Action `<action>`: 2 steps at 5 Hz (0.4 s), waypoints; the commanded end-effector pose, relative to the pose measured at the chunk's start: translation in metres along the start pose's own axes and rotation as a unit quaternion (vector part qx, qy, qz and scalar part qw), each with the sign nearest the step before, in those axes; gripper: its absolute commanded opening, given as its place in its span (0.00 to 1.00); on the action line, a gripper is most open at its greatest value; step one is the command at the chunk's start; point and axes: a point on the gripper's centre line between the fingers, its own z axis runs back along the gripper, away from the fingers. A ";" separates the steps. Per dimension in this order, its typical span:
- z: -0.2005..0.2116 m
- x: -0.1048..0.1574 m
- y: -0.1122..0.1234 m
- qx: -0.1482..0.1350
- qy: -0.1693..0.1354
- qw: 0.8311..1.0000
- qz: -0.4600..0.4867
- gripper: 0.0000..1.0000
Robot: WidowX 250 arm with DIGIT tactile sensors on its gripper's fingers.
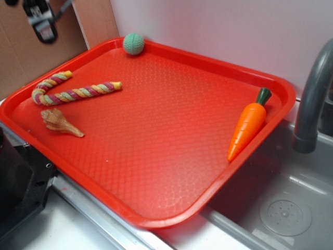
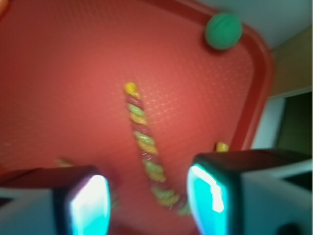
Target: Grab the multicolored rope.
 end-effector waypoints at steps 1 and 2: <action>-0.055 -0.003 0.017 -0.025 0.028 0.999 -0.001 1.00; -0.083 -0.014 0.012 -0.032 0.042 0.999 -0.015 1.00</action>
